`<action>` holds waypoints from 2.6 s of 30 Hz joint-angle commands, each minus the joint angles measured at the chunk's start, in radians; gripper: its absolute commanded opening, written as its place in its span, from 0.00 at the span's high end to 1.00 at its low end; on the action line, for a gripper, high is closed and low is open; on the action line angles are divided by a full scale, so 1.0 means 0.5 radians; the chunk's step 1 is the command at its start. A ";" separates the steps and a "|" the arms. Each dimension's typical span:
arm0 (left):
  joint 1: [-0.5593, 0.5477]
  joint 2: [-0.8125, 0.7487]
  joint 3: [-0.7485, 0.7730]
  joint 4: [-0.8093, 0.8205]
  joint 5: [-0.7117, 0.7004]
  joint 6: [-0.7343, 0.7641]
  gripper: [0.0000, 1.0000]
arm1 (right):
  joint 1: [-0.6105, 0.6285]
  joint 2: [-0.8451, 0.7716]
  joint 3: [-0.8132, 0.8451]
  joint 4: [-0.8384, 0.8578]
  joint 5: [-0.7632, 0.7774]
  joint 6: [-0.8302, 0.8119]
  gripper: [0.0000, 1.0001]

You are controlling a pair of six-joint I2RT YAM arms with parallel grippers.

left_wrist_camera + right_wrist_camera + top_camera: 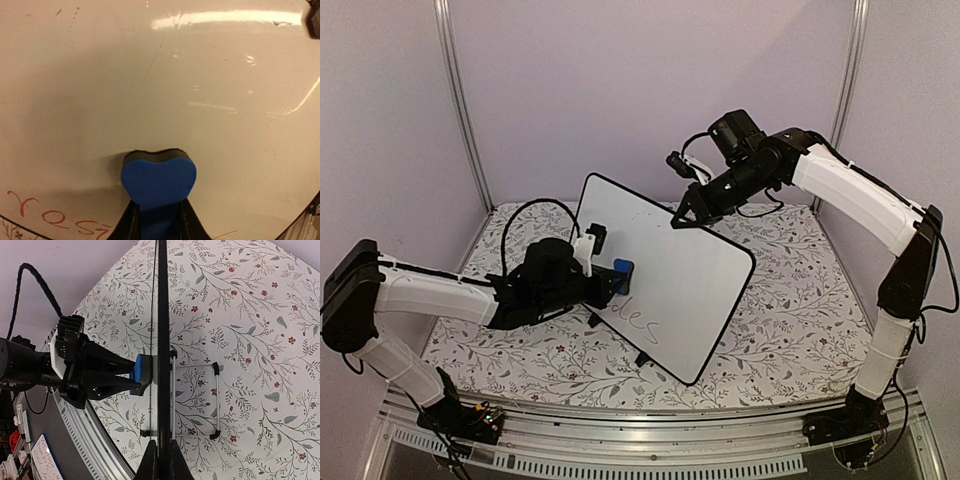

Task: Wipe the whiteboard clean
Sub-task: Erase the whiteboard from the whiteboard stand.

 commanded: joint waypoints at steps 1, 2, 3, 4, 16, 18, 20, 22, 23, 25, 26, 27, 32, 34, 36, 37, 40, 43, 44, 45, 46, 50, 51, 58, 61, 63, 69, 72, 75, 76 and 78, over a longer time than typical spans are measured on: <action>0.016 0.059 0.041 -0.019 -0.009 0.033 1.00 | 0.079 0.045 -0.029 -0.138 -0.062 -0.130 1.00; 0.015 0.069 0.024 -0.014 0.001 0.017 1.00 | 0.079 0.043 -0.029 -0.139 -0.062 -0.130 1.00; 0.015 0.075 -0.007 0.005 0.018 -0.002 1.00 | 0.079 0.042 -0.029 -0.138 -0.062 -0.130 1.00; 0.014 0.075 -0.042 0.022 0.037 -0.026 1.00 | 0.079 0.042 -0.029 -0.140 -0.062 -0.130 1.00; 0.050 -0.045 -0.403 0.122 0.070 -0.242 1.00 | 0.078 0.041 -0.035 -0.138 -0.062 -0.133 1.00; 0.111 -0.077 -0.420 0.144 0.090 -0.259 1.00 | 0.079 0.042 -0.037 -0.138 -0.062 -0.133 1.00; 0.172 -0.125 -0.429 0.168 0.110 -0.265 1.00 | 0.079 0.045 -0.037 -0.138 -0.059 -0.131 1.00; 0.238 -0.185 -0.419 0.171 0.125 -0.249 1.00 | 0.079 0.042 -0.040 -0.136 -0.059 -0.133 1.00; 0.269 -0.217 -0.410 0.160 0.128 -0.234 1.00 | 0.079 0.040 -0.041 -0.136 -0.060 -0.133 1.00; 0.343 -0.277 -0.388 0.126 0.142 -0.208 1.00 | 0.079 0.038 -0.041 -0.135 -0.059 -0.133 1.00; 0.384 -0.303 -0.378 0.108 0.141 -0.194 1.00 | 0.079 0.036 -0.039 -0.133 -0.059 -0.133 1.00; 0.431 -0.320 -0.369 0.080 0.131 -0.188 1.00 | 0.079 0.036 -0.038 -0.134 -0.059 -0.133 1.00; 0.689 -0.345 -0.362 0.017 0.164 -0.225 1.00 | 0.078 0.034 -0.035 -0.134 -0.062 -0.133 1.00; 0.773 -0.330 -0.375 0.044 0.221 -0.232 1.00 | 0.079 0.033 -0.035 -0.134 -0.059 -0.133 1.00; 0.821 -0.302 -0.376 0.065 0.293 -0.227 1.00 | 0.079 0.031 -0.035 -0.134 -0.059 -0.133 1.00; 0.831 -0.288 -0.380 0.080 0.314 -0.222 1.00 | 0.079 0.033 -0.035 -0.133 -0.059 -0.133 1.00; 0.831 -0.238 -0.398 0.149 0.406 -0.185 1.00 | 0.079 0.027 -0.040 -0.132 -0.059 -0.136 1.00; 0.832 -0.195 -0.421 0.200 0.483 -0.175 1.00 | 0.079 0.030 -0.041 -0.129 -0.059 -0.138 1.00; 0.832 -0.186 -0.428 0.210 0.498 -0.178 1.00 | 0.079 0.032 -0.043 -0.129 -0.059 -0.137 1.00; 0.827 -0.180 -0.436 0.213 0.513 -0.188 1.00 | 0.079 0.034 -0.040 -0.130 -0.059 -0.139 1.00; 0.826 -0.178 -0.444 0.222 0.520 -0.194 1.00 | 0.079 0.037 -0.038 -0.130 -0.059 -0.139 1.00; 0.828 -0.143 -0.464 0.212 0.508 -0.203 1.00 | 0.079 0.045 -0.032 -0.131 -0.061 -0.139 1.00; 0.828 -0.129 -0.466 0.219 0.508 -0.199 1.00 | 0.079 0.047 -0.032 -0.130 -0.060 -0.139 1.00; 0.828 0.018 -0.461 0.295 0.584 -0.210 1.00 | 0.079 0.051 -0.029 -0.131 -0.055 -0.142 1.00; 0.828 0.055 -0.460 0.316 0.595 -0.225 1.00 | 0.079 0.055 -0.029 -0.132 -0.055 -0.142 1.00; 0.827 0.074 -0.468 0.336 0.619 -0.244 1.00 | 0.079 0.054 -0.029 -0.130 -0.053 -0.141 1.00; 0.827 0.114 -0.526 0.383 0.671 -0.289 1.00 | 0.079 0.059 -0.033 -0.131 -0.057 -0.141 1.00; 0.823 0.115 -0.593 0.443 0.699 -0.330 1.00 | 0.079 0.058 -0.032 -0.131 -0.053 -0.142 1.00; 0.809 0.111 -0.642 0.455 0.687 -0.347 1.00 | 0.078 0.054 -0.032 -0.130 -0.052 -0.144 1.00; 0.802 0.111 -0.657 0.468 0.689 -0.354 1.00 | 0.078 0.056 -0.032 -0.131 -0.055 -0.145 1.00; 0.788 0.117 -0.682 0.488 0.687 -0.370 1.00 | 0.079 0.057 -0.032 -0.129 -0.056 -0.145 1.00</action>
